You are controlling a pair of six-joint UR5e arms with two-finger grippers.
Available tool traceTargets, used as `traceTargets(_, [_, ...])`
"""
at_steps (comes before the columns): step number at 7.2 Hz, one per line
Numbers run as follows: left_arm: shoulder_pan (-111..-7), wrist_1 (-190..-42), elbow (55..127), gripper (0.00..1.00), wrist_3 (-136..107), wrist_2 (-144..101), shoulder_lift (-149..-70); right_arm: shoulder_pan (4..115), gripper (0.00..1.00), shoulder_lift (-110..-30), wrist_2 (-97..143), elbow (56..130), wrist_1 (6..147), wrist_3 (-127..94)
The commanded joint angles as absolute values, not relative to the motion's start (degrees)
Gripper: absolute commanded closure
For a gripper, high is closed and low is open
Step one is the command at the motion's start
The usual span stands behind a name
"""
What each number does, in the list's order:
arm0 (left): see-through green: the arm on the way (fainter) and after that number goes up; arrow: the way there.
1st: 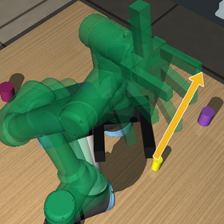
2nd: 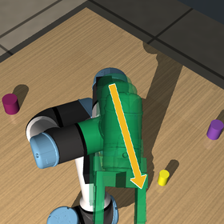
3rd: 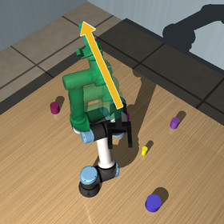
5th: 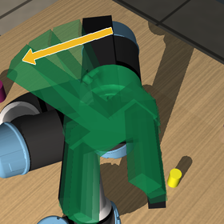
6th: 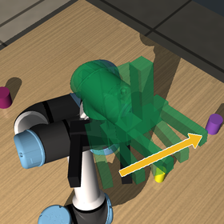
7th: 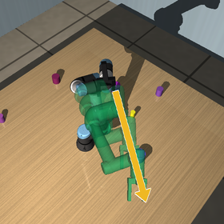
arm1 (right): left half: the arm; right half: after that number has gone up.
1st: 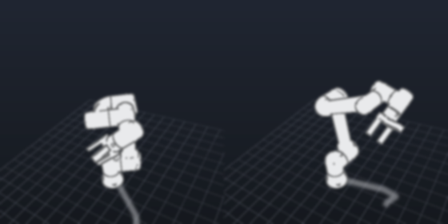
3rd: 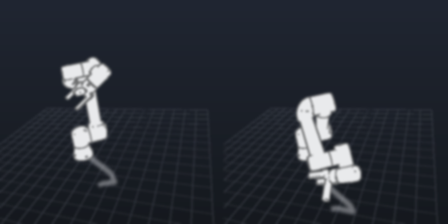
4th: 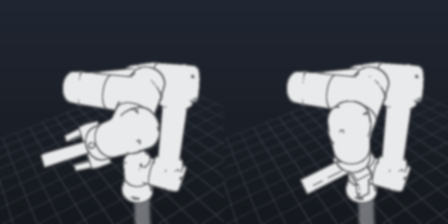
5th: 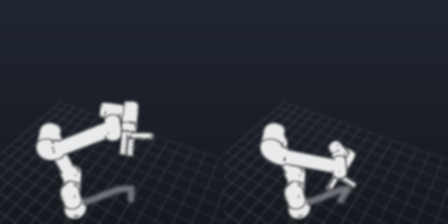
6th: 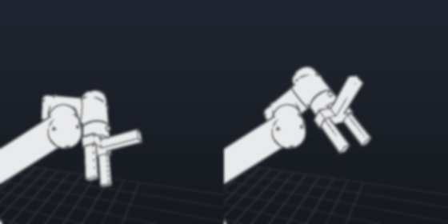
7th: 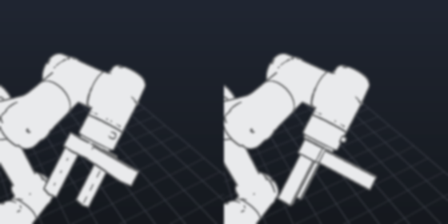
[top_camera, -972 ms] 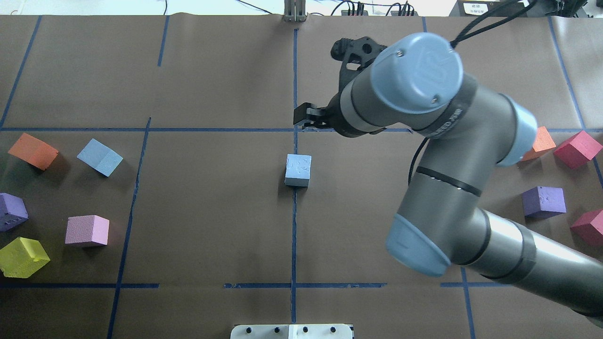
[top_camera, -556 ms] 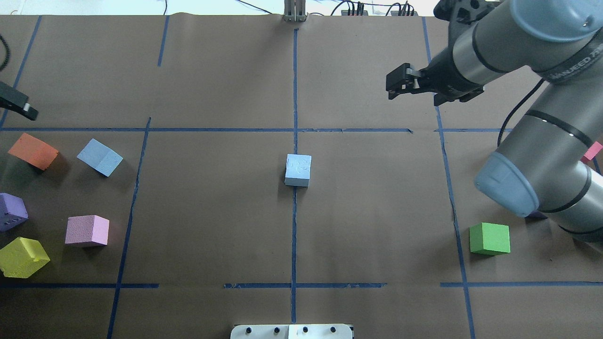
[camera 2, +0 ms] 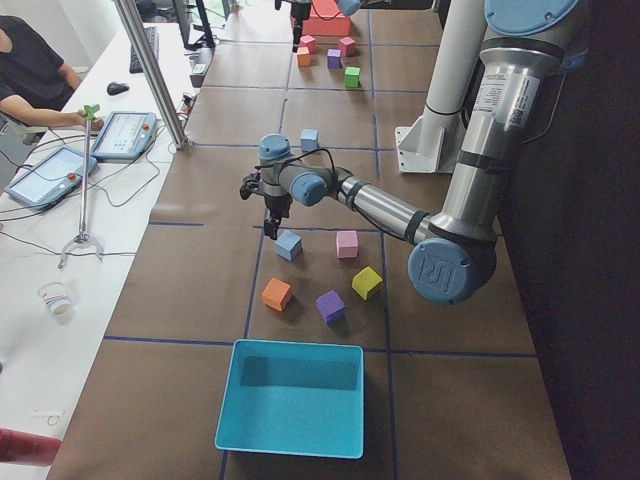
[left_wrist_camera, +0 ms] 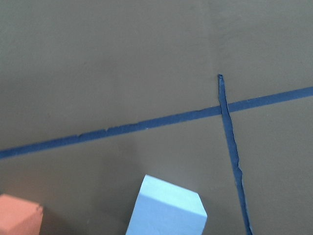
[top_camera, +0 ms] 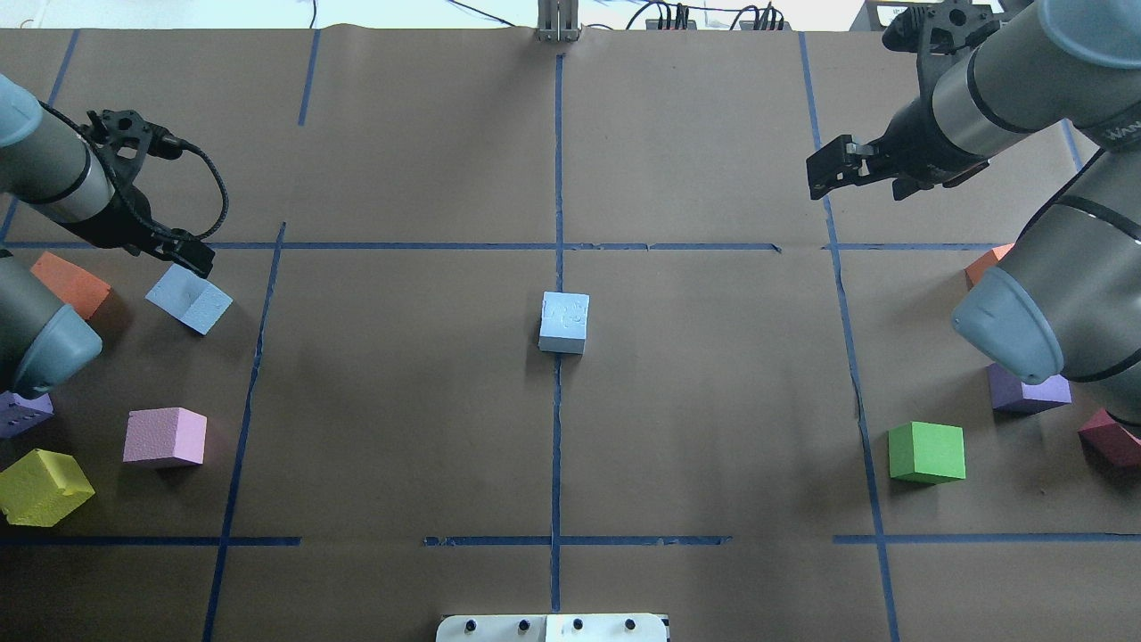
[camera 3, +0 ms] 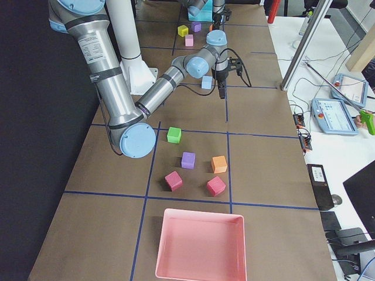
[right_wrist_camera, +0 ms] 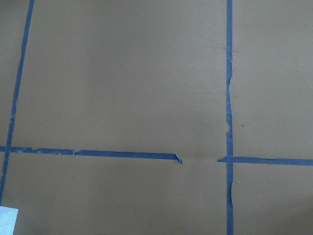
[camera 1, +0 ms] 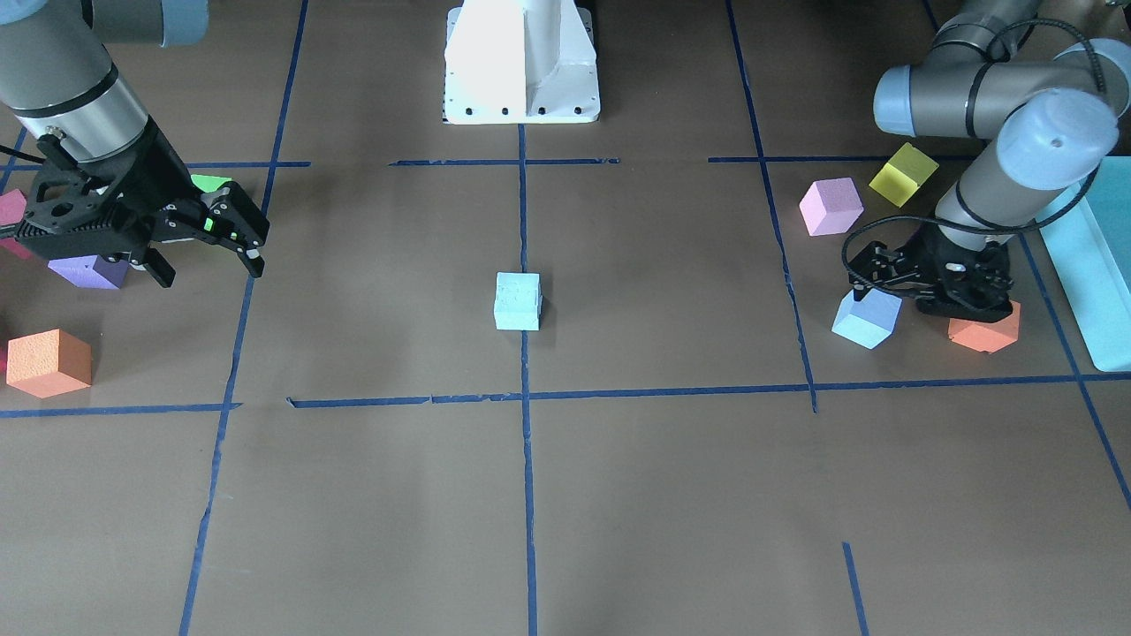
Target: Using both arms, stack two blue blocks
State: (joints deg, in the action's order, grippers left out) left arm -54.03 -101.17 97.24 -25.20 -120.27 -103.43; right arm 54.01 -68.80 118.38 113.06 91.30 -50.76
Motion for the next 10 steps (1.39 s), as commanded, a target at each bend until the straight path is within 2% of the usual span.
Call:
traceTargets(1, [-53.4,-102.5,95.6,0.00,-13.9,-119.5,-103.5,53.9,0.00,-68.9,118.3,111.0,89.2,-50.9])
traceTargets(10, [-52.7,-102.7,92.2,0.00,-14.2,-120.3,-104.0,53.5,0.00,-69.0,118.3,109.5,86.7,-51.2])
